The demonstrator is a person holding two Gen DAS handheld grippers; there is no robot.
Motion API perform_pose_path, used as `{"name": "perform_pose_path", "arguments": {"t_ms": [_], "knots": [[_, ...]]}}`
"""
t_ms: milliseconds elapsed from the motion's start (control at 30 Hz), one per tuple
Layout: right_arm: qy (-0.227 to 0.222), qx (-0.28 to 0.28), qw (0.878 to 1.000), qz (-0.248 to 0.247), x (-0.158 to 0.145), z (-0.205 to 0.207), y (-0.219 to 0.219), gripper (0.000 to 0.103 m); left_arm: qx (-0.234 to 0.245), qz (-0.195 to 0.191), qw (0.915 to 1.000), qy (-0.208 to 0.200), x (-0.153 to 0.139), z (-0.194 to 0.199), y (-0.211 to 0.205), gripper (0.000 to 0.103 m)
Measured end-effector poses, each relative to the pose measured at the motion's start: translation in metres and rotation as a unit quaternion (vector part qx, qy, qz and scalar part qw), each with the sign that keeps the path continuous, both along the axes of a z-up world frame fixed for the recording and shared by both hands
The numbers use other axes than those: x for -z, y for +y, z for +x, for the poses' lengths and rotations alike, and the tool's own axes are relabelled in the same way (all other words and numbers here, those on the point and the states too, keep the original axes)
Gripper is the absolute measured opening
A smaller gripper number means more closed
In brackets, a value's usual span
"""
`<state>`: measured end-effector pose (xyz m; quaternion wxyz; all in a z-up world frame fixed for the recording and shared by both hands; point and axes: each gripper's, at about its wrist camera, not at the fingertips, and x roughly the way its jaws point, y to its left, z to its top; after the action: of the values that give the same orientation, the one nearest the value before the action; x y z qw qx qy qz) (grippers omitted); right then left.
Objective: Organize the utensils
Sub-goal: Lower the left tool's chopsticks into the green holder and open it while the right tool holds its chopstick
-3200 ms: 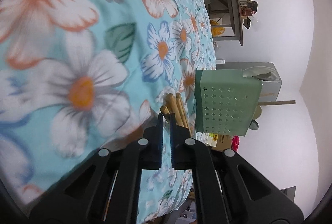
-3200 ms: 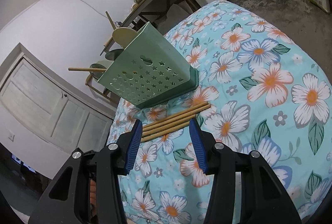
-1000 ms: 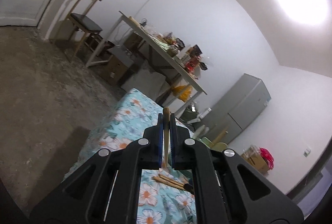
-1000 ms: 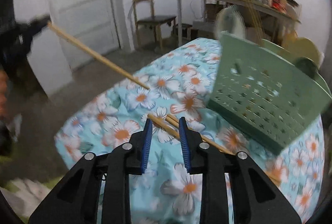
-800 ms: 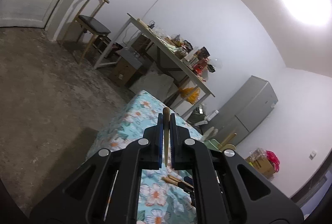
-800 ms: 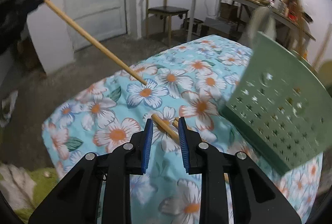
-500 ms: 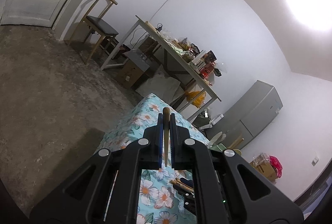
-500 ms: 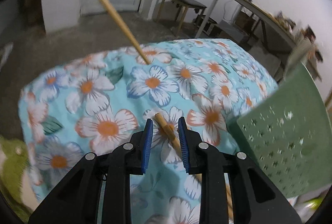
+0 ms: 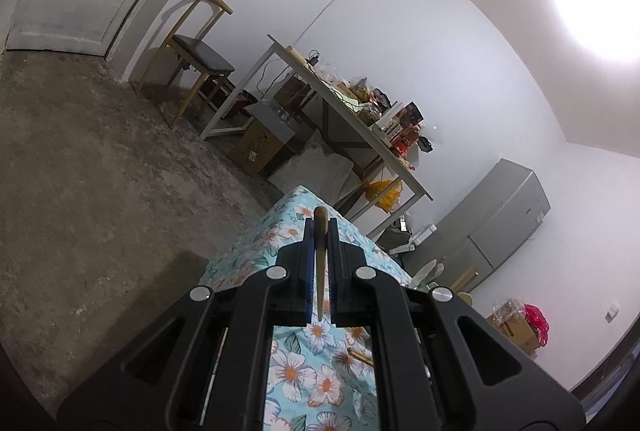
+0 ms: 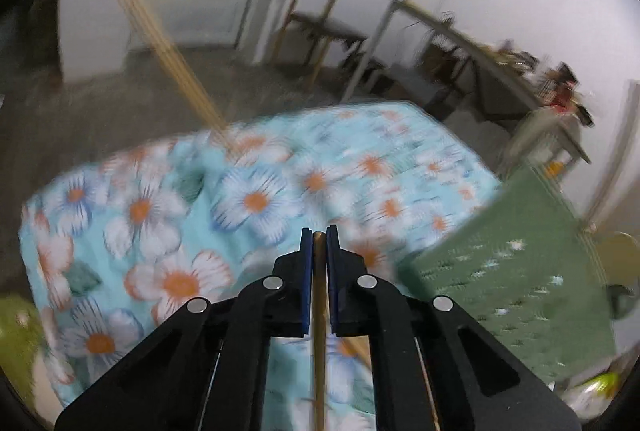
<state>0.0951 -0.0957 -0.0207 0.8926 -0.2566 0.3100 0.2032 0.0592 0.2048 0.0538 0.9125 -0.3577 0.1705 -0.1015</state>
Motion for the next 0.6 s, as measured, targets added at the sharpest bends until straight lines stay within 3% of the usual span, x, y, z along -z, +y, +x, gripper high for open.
{"name": "perform_pose_path", "arguments": {"t_ms": [133, 333, 600], "knots": [[-0.04, 0.041, 0.996, 0.061, -0.044, -0.007, -0.031, 0.007, 0.003, 0.004, 1.0, -0.006, -0.002, -0.001, -0.001, 0.004], [-0.097, 0.095, 0.978, 0.16, -0.106, -0.027, -0.087, 0.007, 0.011, 0.014, 0.9994, -0.029, -0.022, -0.005, -0.011, 0.004], [-0.162, 0.133, 0.948, 0.24, -0.147, -0.059, -0.137, 0.007, 0.059, 0.017, 0.9937, -0.094, -0.07, -0.012, -0.04, 0.004]]}}
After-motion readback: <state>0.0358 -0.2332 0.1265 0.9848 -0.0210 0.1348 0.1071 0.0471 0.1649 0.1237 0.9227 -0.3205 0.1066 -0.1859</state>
